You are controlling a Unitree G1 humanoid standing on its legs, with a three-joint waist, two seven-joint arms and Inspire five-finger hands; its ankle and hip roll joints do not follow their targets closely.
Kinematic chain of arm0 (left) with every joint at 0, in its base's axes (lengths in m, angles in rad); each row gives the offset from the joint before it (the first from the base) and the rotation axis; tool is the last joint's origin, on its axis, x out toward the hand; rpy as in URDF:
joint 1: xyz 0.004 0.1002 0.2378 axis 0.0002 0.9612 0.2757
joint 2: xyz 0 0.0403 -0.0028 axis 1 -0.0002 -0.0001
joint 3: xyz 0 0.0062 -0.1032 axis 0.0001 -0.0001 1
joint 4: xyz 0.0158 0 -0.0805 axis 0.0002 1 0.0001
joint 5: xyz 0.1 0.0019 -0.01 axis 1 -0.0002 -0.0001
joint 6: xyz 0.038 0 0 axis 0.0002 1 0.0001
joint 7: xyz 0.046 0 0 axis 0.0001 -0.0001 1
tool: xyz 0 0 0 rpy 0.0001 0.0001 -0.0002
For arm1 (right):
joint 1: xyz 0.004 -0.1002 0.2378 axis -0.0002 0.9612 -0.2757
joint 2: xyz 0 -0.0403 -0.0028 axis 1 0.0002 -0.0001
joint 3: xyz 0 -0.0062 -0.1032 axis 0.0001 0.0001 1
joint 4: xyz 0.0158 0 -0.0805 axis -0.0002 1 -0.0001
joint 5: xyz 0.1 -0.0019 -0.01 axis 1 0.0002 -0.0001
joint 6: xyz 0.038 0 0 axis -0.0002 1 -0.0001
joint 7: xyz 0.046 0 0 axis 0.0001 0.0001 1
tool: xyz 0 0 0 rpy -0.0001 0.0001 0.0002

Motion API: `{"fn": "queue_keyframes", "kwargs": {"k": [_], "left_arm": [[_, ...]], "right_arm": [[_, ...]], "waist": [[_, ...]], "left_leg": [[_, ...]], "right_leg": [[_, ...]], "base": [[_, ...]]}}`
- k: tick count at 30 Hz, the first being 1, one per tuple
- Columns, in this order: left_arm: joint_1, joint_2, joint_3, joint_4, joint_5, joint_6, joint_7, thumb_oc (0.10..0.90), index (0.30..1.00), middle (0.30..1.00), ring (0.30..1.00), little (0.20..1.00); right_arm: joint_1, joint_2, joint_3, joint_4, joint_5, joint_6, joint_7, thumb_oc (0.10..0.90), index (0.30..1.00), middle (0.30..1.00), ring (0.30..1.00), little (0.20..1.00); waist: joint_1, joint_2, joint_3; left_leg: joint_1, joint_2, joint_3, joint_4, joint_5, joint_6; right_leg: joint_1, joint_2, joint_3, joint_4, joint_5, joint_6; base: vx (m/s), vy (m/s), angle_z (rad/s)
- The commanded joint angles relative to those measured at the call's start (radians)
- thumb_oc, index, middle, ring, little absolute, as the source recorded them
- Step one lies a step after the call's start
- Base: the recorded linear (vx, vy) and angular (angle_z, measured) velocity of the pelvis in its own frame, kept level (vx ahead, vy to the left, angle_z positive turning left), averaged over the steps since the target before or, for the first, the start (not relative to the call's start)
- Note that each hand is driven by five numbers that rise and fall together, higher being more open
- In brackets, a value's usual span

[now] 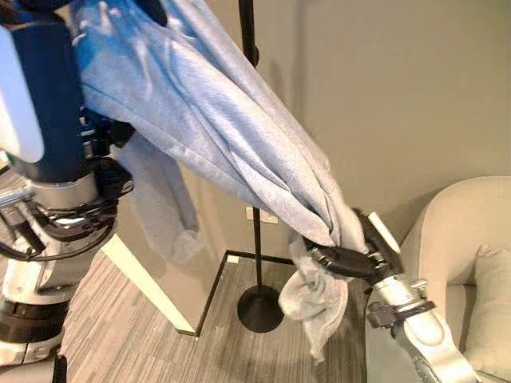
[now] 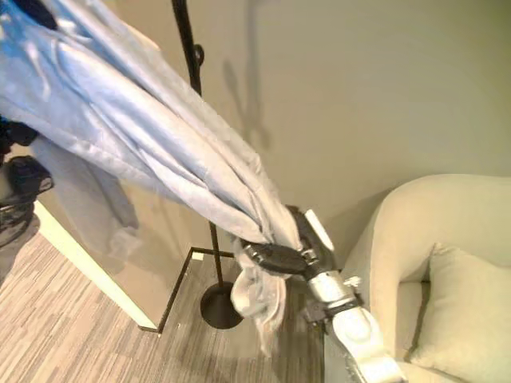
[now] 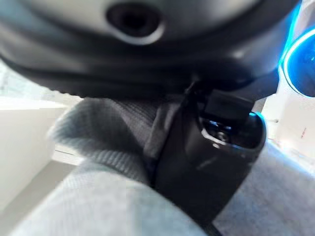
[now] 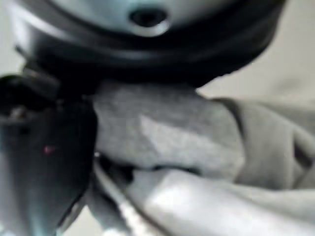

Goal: Hang the clothes on the sofa on the clothes rack.

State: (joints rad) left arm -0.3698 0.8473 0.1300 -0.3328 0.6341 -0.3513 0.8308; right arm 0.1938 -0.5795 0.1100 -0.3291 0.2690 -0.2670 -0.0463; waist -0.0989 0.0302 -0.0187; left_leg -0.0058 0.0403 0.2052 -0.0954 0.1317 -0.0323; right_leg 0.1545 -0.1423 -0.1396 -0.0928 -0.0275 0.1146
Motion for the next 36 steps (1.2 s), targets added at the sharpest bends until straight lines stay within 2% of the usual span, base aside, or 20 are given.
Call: {"fn": "queue_keyframes", "kwargs": {"k": [1, 2, 5, 9, 10, 12, 14, 15, 16, 20, 23, 24, 26, 27, 29, 31, 32, 33, 34, 36], "left_arm": [[-0.082, 0.053, 0.121, 0.029, 0.046, 0.102, 0.152, 0.4, 0.3, 0.3, 0.3, 0.3], [-0.081, 0.052, 0.121, 0.029, 0.046, 0.102, 0.152, 0.4, 0.3, 0.3, 0.3, 0.3], [-0.058, 0.043, 0.134, 0.029, 0.075, 0.121, 0.182, 0.4, 0.3, 0.3, 0.3, 0.3], [-0.058, 0.027, 0.118, 0.054, 0.086, 0.124, 0.188, 0.4, 0.3, 0.3, 0.3, 0.3], [-0.055, 0.013, 0.101, 0.095, 0.084, 0.126, 0.176, 0.4, 0.3, 0.3, 0.3, 0.3], [-0.068, 0.005, 0.086, 0.132, 0.078, 0.125, 0.172, 0.4, 0.3, 0.3, 0.3, 0.3], [-0.139, -0.04, 0.015, 0.247, 0.007, 0.119, 0.132, 0.4, 0.3, 0.3, 0.3, 0.3], [-0.232, -0.068, -0.065, 0.343, -0.077, 0.109, 0.092, 0.4, 0.3, 0.3, 0.3, 0.3], [-0.302, -0.073, -0.118, 0.414, -0.112, 0.119, 0.068, 0.4, 0.3, 0.3, 0.3, 0.3], [-0.407, -0.067, -0.198, 0.525, -0.133, 0.132, 0.051, 0.4, 0.3, 0.3, 0.3, 0.3], [-0.506, -0.101, -0.273, 0.634, -0.211, 0.14, 0.0, 0.4, 0.3, 0.3, 0.3, 0.3], [-0.546, -0.107, -0.307, 0.68, -0.235, 0.147, -0.018, 0.4, 0.3, 0.3, 0.3, 0.3], [-0.577, -0.112, -0.336, 0.718, -0.251, 0.146, -0.036, 0.4, 0.3, 0.3, 0.3, 0.3], [-0.598, -0.112, -0.351, 0.764, -0.267, 0.152, -0.056, 0.4, 0.3, 0.3, 0.3, 0.3], [-0.626, -0.114, -0.369, 0.812, -0.277, 0.158, -0.068, 0.4, 0.3, 0.3, 0.3, 0.3], [-0.63, -0.098, -0.387, 0.828, -0.265, 0.153, -0.067, 0.4, 0.3, 0.3, 0.3, 0.3], [-0.621, -0.092, -0.372, 0.839, -0.278, 0.16, -0.074, 0.4, 0.3, 0.3, 0.3, 0.3], [-0.62, -0.092, -0.372, 0.838, -0.279, 0.161, -0.074, 0.4, 0.3, 0.3, 0.3, 0.3], [-0.626, -0.1, -0.365, 0.844, -0.302, 0.158, -0.087, 0.4, 0.3, 0.3, 0.3, 0.3], [-0.626, -0.101, -0.367, 0.844, -0.303, 0.158, -0.087, 0.4, 0.3, 0.3, 0.3, 0.3]], "right_arm": [[-0.13, 0.024, -0.049, -0.142, -0.306, -0.116, -0.207, 0.4, 0.3, 0.3, 0.3, 0.3], [-0.13, 0.024, -0.048, -0.143, -0.307, -0.115, -0.208, 0.4, 0.3, 0.3, 0.3, 0.3], [-0.163, 0.016, -0.104, -0.19, -0.474, -0.102, -0.323, 0.4, 0.3, 0.3, 0.3, 0.3], [-0.233, 0.006, -0.126, -0.18, -0.565, -0.069, -0.396, 0.4, 0.3, 0.3, 0.3, 0.3], [-0.29, -0.018, -0.152, -0.165, -0.646, -0.036, -0.436, 0.4, 0.3, 0.3, 0.3, 0.3], [-0.336, -0.032, -0.158, -0.146, -0.689, -0.019, -0.467, 0.4, 0.3, 0.3, 0.3, 0.3], [-0.516, -0.066, -0.14, -0.054, -0.767, 0.047, -0.533, 0.4, 0.3, 0.3, 0.3, 0.3], [-0.653, -0.115, -0.102, 0.034, -0.812, 0.103, -0.572, 0.4, 0.3, 0.3, 0.3, 0.3], [-0.724, -0.132, -0.078, 0.083, -0.83, 0.135, -0.583, 0.4, 0.3, 0.3, 0.3, 0.3], [-0.815, -0.173, -0.042, 0.157, -0.838, 0.166, -0.593, 0.4, 0.3, 0.3, 0.3, 0.3], [-0.877, -0.215, -0.005, 0.222, -0.838, 0.195, -0.575, 0.4, 0.3, 0.3, 0.3, 0.3], [-0.915, -0.236, 0.023, 0.259, -0.828, 0.205, -0.57, 0.4, 0.3, 0.3, 0.3, 0.3], [-0.944, -0.247, 0.049, 0.303, -0.812, 0.206, -0.569, 0.4, 0.3, 0.3, 0.3, 0.3], [-0.957, -0.251, 0.074, 0.342, -0.801, 0.207, -0.551, 0.4, 0.3, 0.3, 0.3, 0.3], [-0.976, -0.25, 0.093, 0.366, -0.788, 0.208, -0.54, 0.4, 0.3, 0.3, 0.3, 0.3], [-0.979, -0.275, 0.102, 0.414, -0.795, 0.204, -0.561, 0.4, 0.3, 0.3, 0.3, 0.3], [-0.963, -0.274, 0.094, 0.428, -0.781, 0.203, -0.554, 0.4, 0.3, 0.3, 0.3, 0.3], [-0.961, -0.274, 0.093, 0.428, -0.78, 0.203, -0.554, 0.4, 0.3, 0.3, 0.3, 0.3], [-0.945, -0.267, 0.089, 0.42, -0.754, 0.211, -0.536, 0.4, 0.3, 0.3, 0.3, 0.3], [-0.941, -0.267, 0.086, 0.417, -0.754, 0.211, -0.534, 0.4, 0.3, 0.3, 0.3, 0.3]], "waist": [[0.007, -0.032, -0.04], [0.007, -0.032, -0.041], [0.007, -0.036, -0.048], [0.011, -0.04, -0.052], [0.012, -0.046, -0.057], [0.015, -0.046, -0.055], [0.021, -0.051, -0.06], [0.02, -0.051, -0.054], [0.017, -0.046, -0.045], [0.013, -0.044, -0.029], [-0.002, -0.037, -0.009], [-0.012, -0.033, 0.007], [-0.017, -0.024, 0.02], [-0.018, -0.025, 0.018], [-0.022, -0.021, 0.022], [-0.015, -0.027, 0.025], [-0.012, -0.032, 0.022], [-0.013, -0.032, 0.021], [-0.005, -0.043, 0.003], [-0.004, -0.043, 0.002]], "left_leg": [[0.069, 0.015, 0.028, 0.008, -0.162, 0.0], [0.069, 0.015, 0.028, 0.008, -0.162, 0.0], [0.075, 0.014, 0.033, 0.008, -0.169, 0.006], [0.077, 0.013, 0.036, 0.008, -0.174, 0.011], [0.083, 0.011, 0.035, 0.008, -0.184, 0.014], [0.083, 0.01, 0.038, 0.008, -0.183, 0.018], [0.088, 0.001, 0.041, 0.008, -0.195, 0.032], [0.095, -0.008, 0.047, 0.008, -0.206, 0.047], [0.101, -0.016, 0.049, 0.008, -0.214, 0.058], [0.115, -0.034, 0.049, 0.008, -0.225, 0.073], [0.148, -0.065, 0.025, 0.008, -0.239, 0.102], [0.163, -0.076, 0.015, 0.008, -0.247, 0.116], [0.171, -0.075, 0.019, 0.008, -0.245, 0.124], [0.19, -0.084, 0.017, 0.008, -0.266, 0.119], [0.187, -0.075, 0.026, 0.008, -0.261, 0.108], [0.181, -0.064, 0.024, 0.008, -0.254, 0.086], [0.18, -0.059, 0.029, 0.008, -0.253, 0.08], [0.182, -0.057, 0.029, 0.008, -0.253, 0.079], [0.174, -0.053, 0.039, 0.008, -0.256, 0.074], [0.174, -0.052, 0.039, 0.008, -0.257, 0.074]], "right_leg": [[-0.013, -0.023, -0.036, 0.04, -0.003, 0.054], [-0.013, -0.023, -0.036, 0.04, -0.003, 0.054], [-0.011, -0.024, -0.029, 0.031, 0.001, 0.056], [-0.011, -0.025, -0.021, 0.023, 0.006, 0.058], [-0.008, -0.026, -0.015, 0.022, 0.003, 0.06], [-0.01, -0.026, -0.011, 0.02, 0.009, 0.059], [-0.02, -0.031, 0.004, 0.032, 0.014, 0.062], [-0.043, -0.038, 0.013, 0.087, 0.022, 0.067], [-0.065, -0.044, 0.022, 0.144, 0.026, 0.07], [-0.096, -0.055, 0.03, 0.231, 0.04, 0.08], [-0.162, -0.076, 0.043, 0.426, 0.097, 0.076], [-0.21, -0.074, 0.063, 0.547, 0.137, 0.073], [-0.268, -0.068, 0.063, 0.646, 0.13, 0.068], [-0.299, -0.074, 0.055, 0.661, 0.087, 0.07], [-0.32, -0.052, 0.027, 0.581, 0.038, 0.048], [-0.273, -0.032, -0.012, 0.361, 0.032, 0.047], [-0.242, -0.032, -0.03, 0.291, 0.024, 0.057], [-0.234, -0.03, -0.033, 0.278, 0.03, 0.057], [-0.193, -0.025, -0.042, 0.199, 0.026, 0.056], [-0.186, -0.023, -0.044, 0.186, 0.032, 0.056]], "base": [[0.03, 0.092, -0.23], [0.03, 0.077, -0.12], [0.03, 0.051, 0.0], [0.03, 0.041, -0.02], [0.05, 0.05, -0.07], [0.03, 0.053, -0.18], [0.06, 0.149, -0.16], [0.08, 0.261, -0.21], [0.06, 0.26, -0.29], [0.04, 0.146, -0.19], [0.06, 0.219, -0.11], [0.05, 0.217, 0.15], [0.06, 0.176, 0.17], [0.07, 0.09, 0.12], [0.06, -0.02, 0.08], [0.06, -0.106, 0.09], [0.04, -0.074, 0.08], [0.05, -0.109, 0.13], [0.05, -0.077, 0.13], [0.07, -0.071, 0.1]]}}
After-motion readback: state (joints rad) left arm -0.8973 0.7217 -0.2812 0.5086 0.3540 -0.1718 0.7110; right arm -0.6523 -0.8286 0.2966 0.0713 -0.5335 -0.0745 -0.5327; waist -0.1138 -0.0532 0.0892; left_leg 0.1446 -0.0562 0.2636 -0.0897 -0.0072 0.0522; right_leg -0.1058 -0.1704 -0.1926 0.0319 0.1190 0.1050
